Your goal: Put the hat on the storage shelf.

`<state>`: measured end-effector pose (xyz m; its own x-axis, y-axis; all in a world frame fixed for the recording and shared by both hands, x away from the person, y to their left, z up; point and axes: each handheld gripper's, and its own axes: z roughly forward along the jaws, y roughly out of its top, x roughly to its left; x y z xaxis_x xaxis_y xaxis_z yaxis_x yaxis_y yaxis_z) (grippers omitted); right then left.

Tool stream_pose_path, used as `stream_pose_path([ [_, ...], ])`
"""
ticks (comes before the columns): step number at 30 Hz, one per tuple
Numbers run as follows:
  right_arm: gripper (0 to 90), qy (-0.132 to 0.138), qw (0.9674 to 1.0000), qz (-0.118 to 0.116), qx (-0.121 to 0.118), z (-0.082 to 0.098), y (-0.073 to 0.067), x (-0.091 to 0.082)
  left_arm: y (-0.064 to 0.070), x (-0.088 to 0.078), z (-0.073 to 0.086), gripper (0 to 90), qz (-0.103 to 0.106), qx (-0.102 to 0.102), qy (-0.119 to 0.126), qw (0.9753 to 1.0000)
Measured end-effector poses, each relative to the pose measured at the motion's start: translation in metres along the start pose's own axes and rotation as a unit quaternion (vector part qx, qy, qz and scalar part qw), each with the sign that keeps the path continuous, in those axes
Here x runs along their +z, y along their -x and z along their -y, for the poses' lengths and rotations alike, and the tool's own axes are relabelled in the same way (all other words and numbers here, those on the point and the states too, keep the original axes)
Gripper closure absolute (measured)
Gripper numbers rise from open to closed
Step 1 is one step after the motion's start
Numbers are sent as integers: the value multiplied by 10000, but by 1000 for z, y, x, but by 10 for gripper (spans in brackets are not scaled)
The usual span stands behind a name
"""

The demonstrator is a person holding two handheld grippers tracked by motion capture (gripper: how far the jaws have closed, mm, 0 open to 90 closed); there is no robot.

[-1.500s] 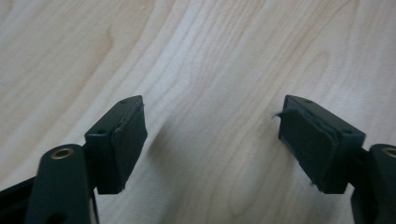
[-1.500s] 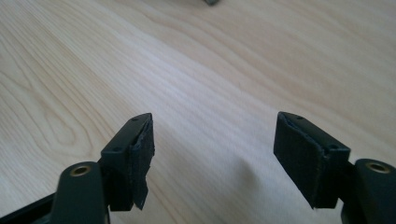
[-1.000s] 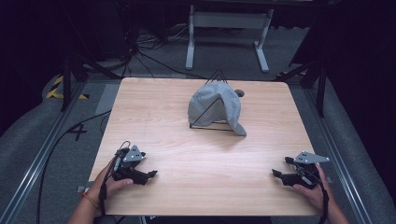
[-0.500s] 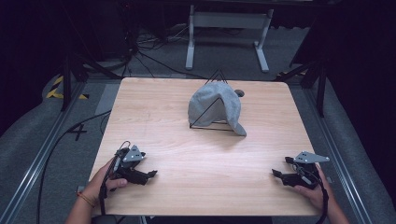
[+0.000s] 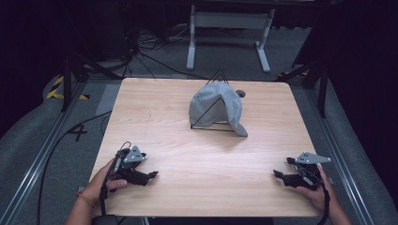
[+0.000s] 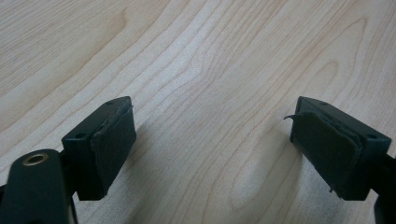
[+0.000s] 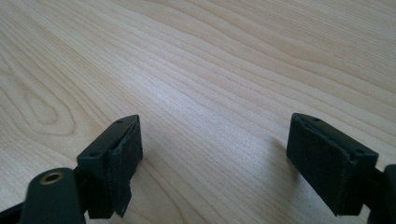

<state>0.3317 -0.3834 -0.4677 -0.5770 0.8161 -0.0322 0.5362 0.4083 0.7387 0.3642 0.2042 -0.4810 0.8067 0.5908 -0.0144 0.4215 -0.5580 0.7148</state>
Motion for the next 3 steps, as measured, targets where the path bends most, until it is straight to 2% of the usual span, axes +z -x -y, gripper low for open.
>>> stream_pose_path([
  [3, 185, 1, 10000, 0, 1, 0, 0, 0, 0, 0, 0, 144, -2, 0, 0, 10000],
])
